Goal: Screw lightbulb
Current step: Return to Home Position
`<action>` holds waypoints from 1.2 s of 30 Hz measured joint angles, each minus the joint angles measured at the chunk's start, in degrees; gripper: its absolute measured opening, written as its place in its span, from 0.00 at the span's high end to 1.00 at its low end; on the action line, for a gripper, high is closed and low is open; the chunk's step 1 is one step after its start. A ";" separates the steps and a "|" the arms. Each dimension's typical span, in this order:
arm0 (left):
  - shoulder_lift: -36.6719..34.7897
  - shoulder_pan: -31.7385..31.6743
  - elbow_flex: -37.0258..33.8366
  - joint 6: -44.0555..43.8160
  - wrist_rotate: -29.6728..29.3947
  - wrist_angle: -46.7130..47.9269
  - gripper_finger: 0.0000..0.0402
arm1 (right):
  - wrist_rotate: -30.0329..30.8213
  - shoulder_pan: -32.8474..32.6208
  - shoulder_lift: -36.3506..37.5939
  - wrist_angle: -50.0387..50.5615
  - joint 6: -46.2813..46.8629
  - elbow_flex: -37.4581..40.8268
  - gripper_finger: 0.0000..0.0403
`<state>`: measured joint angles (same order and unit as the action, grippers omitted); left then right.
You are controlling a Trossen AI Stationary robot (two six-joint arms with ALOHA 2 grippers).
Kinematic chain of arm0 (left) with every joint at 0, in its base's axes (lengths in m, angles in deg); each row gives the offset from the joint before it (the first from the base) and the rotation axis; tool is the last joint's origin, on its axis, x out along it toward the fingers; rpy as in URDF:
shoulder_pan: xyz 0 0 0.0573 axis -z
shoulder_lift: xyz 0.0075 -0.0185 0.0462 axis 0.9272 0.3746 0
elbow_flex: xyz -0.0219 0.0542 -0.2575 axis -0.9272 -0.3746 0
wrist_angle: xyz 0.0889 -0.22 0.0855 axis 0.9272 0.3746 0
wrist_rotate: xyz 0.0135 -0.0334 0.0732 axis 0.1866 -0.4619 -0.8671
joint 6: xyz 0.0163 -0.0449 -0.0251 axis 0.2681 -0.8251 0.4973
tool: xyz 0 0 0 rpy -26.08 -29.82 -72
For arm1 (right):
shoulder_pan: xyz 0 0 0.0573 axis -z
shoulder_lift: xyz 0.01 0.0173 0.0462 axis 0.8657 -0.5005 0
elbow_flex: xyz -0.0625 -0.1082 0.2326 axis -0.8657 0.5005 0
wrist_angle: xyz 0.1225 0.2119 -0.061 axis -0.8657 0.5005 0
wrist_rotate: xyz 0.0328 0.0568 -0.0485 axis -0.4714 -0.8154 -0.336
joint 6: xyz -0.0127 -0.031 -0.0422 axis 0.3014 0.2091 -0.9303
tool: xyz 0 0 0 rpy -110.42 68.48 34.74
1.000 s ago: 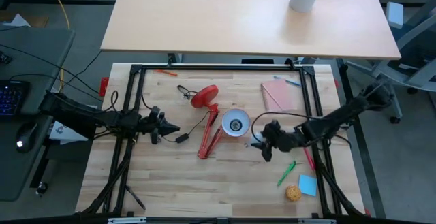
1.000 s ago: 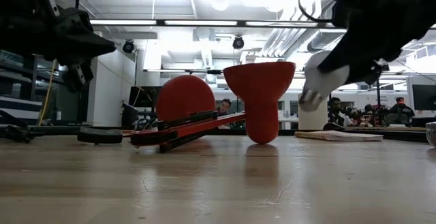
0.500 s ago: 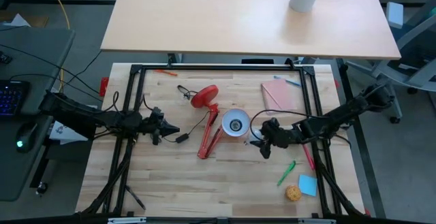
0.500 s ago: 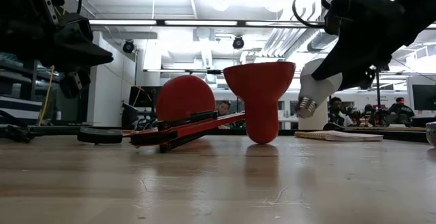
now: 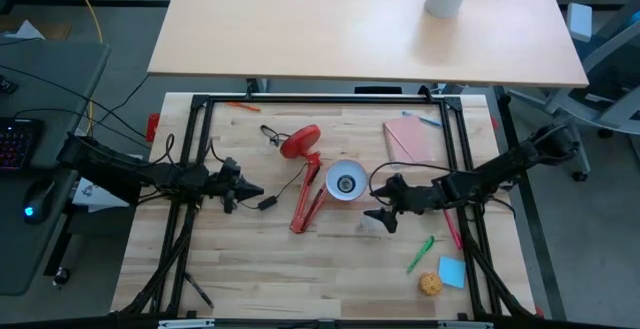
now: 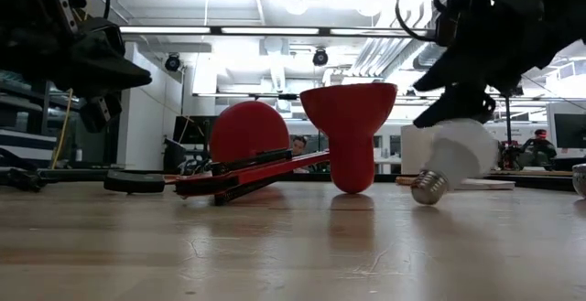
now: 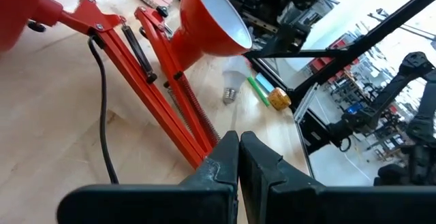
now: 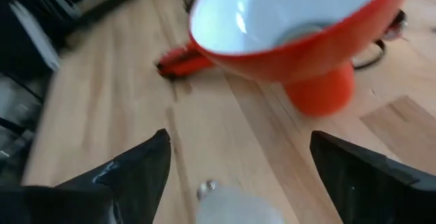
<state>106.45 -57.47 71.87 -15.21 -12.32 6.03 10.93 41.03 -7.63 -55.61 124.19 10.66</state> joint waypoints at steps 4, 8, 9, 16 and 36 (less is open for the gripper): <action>0.00 0.02 0.00 -0.02 1.15 0.01 1.00 | 0.00 -0.07 0.00 -11.83 0.03 5.03 0.15; 0.00 0.02 0.00 0.31 1.26 0.00 1.00 | 2.74 0.39 0.00 -28.82 0.02 11.18 0.15; 0.00 0.02 0.00 0.64 1.28 0.00 1.00 | 4.31 0.75 0.00 -32.99 0.04 12.58 0.15; 0.00 0.02 0.00 3.02 1.26 -0.07 1.00 | 6.76 5.76 0.00 -44.70 -3.13 15.58 0.15; 0.02 0.02 0.00 10.54 2.18 1.20 1.00 | -10.72 22.08 0.02 -36.21 -5.61 21.61 0.15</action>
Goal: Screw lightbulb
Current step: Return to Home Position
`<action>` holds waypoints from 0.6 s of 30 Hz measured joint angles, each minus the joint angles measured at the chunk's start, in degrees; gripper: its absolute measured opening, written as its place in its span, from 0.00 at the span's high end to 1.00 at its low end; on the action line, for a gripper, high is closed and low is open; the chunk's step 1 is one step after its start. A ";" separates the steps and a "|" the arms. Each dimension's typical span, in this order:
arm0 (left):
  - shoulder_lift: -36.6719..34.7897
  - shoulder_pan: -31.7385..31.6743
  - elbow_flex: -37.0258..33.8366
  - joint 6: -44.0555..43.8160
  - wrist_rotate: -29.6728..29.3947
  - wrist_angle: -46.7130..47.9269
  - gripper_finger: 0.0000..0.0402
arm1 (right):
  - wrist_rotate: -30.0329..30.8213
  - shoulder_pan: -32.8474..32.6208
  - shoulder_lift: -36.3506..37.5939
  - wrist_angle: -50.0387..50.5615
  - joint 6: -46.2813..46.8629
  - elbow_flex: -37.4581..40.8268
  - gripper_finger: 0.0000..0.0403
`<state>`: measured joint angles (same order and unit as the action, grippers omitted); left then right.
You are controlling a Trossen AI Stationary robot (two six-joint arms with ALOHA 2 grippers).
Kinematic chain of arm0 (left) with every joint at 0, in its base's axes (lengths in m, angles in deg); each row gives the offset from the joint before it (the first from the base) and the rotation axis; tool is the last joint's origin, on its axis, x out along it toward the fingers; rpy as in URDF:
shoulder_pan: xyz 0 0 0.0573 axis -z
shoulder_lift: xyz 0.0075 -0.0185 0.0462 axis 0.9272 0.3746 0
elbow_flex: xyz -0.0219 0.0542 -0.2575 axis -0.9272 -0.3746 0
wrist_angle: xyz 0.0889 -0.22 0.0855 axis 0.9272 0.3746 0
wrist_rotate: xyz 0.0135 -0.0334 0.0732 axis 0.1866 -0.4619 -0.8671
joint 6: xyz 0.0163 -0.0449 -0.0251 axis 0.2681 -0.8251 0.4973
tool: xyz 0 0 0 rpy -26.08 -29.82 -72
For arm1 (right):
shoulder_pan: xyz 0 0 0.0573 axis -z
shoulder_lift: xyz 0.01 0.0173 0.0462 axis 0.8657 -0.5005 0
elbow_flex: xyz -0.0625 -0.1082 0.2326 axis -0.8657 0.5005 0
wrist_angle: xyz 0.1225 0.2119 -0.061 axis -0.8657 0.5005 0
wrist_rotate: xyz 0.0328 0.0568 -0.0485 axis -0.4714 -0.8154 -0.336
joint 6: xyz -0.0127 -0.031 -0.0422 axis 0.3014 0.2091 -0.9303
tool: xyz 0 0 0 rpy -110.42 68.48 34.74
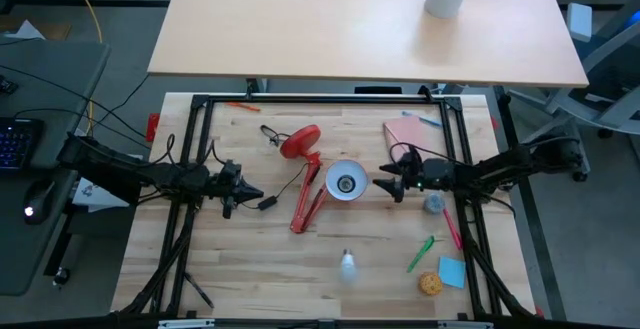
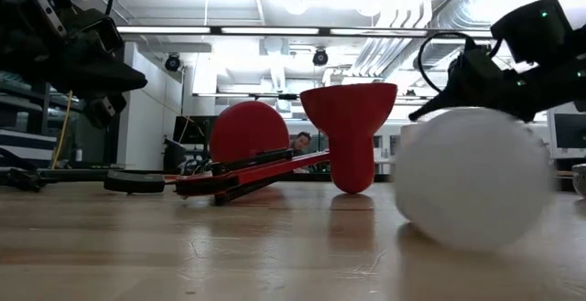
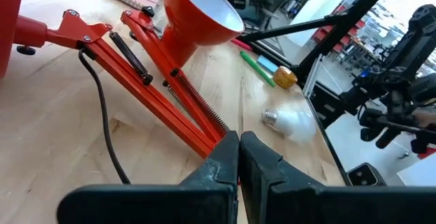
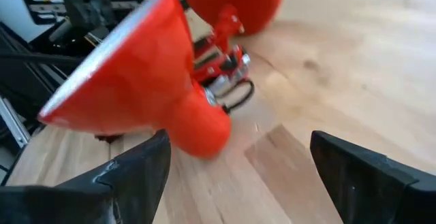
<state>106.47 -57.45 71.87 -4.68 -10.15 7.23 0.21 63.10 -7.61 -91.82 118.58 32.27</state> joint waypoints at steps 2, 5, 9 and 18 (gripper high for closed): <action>-0.02 0.00 0.00 0.00 0.00 0.00 1.00 | -0.27 0.00 0.00 1.70 2.24 0.04 0.15; -0.02 -0.01 0.00 0.00 0.00 0.02 1.00 | -0.30 0.00 0.00 3.87 4.21 0.05 0.15; -0.02 -0.02 0.00 0.00 0.00 0.07 1.00 | -0.29 0.00 0.00 5.65 3.90 0.06 0.15; -13.33 -0.04 -0.02 0.00 -0.03 8.85 1.00 | -1.38 -0.15 19.33 24.51 4.20 0.93 0.15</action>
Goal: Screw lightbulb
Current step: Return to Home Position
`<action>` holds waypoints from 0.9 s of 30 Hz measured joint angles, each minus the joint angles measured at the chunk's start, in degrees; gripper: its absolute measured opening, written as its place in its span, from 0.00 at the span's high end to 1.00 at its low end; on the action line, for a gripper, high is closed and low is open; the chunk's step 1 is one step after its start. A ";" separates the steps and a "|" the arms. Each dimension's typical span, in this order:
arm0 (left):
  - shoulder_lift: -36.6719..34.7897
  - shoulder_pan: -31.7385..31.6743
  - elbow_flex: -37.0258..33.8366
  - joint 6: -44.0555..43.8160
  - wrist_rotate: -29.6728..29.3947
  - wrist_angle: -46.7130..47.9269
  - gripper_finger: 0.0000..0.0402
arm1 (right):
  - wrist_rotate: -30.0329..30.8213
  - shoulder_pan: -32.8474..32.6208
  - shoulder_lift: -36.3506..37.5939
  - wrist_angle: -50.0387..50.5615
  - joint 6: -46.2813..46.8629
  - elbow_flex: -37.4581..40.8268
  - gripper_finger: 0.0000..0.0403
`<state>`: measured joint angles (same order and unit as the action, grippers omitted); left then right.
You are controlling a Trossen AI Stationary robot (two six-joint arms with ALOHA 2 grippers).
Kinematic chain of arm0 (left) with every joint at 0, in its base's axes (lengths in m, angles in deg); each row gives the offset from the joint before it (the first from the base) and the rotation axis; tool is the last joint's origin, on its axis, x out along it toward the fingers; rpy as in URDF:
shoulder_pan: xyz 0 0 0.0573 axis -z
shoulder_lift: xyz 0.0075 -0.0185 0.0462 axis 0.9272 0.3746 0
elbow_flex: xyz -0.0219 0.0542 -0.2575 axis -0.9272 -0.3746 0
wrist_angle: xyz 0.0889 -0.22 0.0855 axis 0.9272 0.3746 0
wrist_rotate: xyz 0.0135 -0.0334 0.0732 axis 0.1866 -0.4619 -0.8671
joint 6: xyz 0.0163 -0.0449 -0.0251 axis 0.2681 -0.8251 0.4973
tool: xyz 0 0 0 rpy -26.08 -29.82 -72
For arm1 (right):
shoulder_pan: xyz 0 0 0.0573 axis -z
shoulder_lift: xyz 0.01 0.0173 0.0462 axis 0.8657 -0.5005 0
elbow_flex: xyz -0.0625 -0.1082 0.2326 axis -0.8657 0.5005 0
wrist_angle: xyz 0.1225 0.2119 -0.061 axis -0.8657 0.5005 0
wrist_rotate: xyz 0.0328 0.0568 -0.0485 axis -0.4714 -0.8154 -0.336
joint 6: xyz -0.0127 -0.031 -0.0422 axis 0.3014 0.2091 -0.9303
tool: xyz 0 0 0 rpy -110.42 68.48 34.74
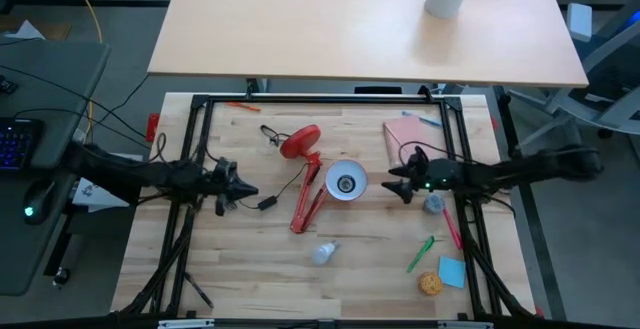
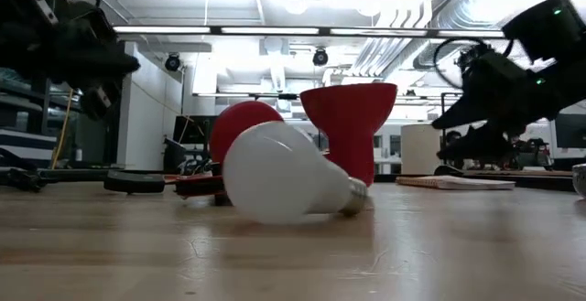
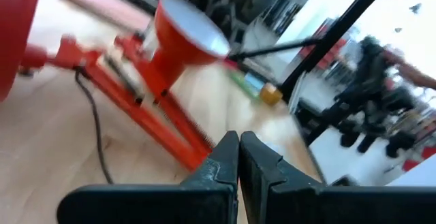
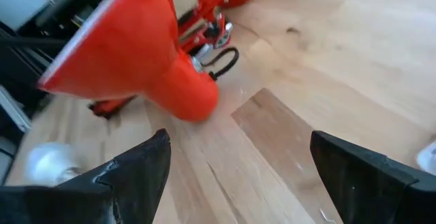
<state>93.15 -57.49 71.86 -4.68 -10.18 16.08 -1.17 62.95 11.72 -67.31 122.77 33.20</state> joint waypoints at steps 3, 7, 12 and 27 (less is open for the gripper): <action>-7.70 0.01 -0.01 -0.01 -0.24 2.40 1.00 | 0.12 0.00 10.41 7.63 0.00 0.23 0.15; -15.28 -0.05 0.04 0.00 -0.36 3.81 1.00 | 0.25 0.04 22.27 15.53 0.00 0.23 0.15; -15.14 -0.05 0.04 0.00 0.01 2.29 1.00 | 0.31 0.04 33.90 19.49 0.00 0.23 0.15; -15.77 -0.35 -0.01 0.00 0.19 6.38 1.00 | 0.49 -0.21 50.04 17.28 0.00 0.25 0.15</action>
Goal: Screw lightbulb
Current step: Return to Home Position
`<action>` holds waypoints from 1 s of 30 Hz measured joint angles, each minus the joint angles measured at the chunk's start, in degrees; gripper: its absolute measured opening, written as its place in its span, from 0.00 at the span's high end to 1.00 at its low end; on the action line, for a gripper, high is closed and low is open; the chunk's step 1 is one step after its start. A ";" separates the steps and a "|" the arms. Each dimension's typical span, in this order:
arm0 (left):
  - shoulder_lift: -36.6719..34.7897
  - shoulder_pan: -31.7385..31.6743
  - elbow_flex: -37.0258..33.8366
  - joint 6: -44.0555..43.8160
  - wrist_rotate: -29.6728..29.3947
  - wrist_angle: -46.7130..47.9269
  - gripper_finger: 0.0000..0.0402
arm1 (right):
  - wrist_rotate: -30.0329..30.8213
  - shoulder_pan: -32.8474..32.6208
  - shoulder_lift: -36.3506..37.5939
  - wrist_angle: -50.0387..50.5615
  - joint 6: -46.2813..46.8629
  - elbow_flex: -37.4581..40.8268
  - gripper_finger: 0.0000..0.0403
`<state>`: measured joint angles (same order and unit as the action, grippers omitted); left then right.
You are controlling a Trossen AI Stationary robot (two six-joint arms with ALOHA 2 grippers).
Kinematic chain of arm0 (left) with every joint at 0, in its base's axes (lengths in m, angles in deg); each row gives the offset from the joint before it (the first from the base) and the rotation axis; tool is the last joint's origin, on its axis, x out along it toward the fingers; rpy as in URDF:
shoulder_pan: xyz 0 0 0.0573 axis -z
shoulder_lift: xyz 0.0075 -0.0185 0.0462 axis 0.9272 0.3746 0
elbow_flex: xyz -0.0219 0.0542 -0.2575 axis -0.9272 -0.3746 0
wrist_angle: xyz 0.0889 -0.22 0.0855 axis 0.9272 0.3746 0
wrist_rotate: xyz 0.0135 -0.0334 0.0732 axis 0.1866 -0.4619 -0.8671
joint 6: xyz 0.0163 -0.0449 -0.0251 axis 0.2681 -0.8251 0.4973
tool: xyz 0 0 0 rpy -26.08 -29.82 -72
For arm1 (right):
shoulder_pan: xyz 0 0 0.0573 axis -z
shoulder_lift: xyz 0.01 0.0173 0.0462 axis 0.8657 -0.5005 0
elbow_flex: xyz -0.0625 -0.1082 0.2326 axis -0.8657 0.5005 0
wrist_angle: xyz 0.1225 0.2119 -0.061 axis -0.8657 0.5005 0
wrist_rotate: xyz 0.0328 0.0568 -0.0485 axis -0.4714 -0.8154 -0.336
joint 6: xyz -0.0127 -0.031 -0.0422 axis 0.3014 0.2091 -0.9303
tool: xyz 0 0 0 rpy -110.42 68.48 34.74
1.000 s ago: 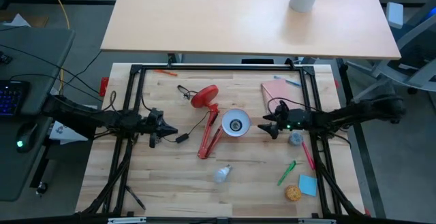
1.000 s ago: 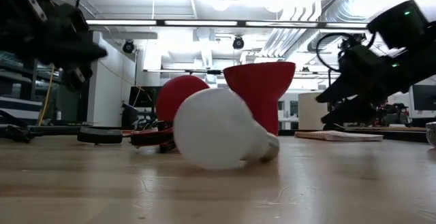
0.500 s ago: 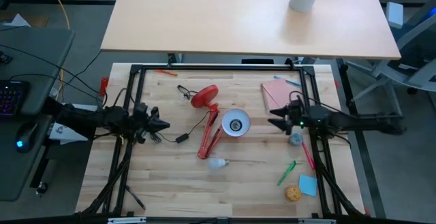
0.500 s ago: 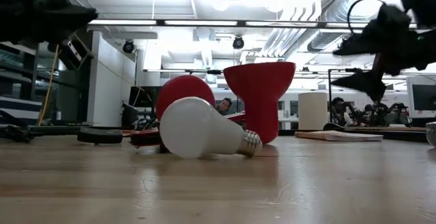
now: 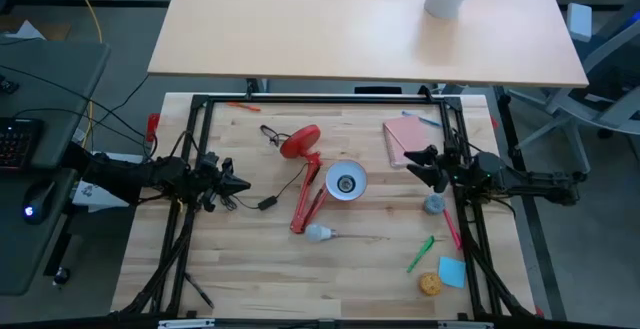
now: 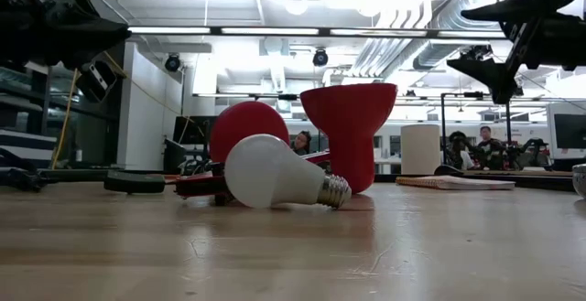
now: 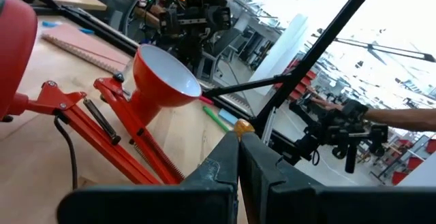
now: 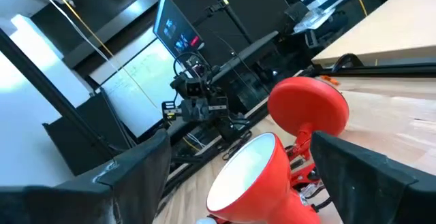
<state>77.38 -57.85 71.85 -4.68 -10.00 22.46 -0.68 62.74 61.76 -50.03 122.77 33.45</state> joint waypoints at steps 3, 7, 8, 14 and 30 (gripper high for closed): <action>0.01 0.00 0.00 -0.01 0.00 0.04 1.00 | 0.06 -0.29 0.00 0.35 0.00 0.00 0.15; 0.02 0.09 0.00 -0.02 0.00 0.02 1.00 | 0.04 -0.14 -0.72 1.33 0.00 0.02 0.15; 0.20 0.09 0.00 -0.01 -0.02 0.05 1.00 | 0.05 -0.14 -0.76 1.72 0.00 0.02 0.15; 0.82 0.07 0.02 -0.01 0.00 0.11 1.00 | 0.04 -0.14 -0.76 3.55 0.00 0.02 0.15; 0.79 0.07 0.02 -0.02 -0.02 0.13 1.00 | 0.04 -0.14 -0.79 5.10 0.00 0.04 0.15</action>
<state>78.17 -57.78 71.87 -4.69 -10.02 22.59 -0.63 62.60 60.98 -44.93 122.77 33.50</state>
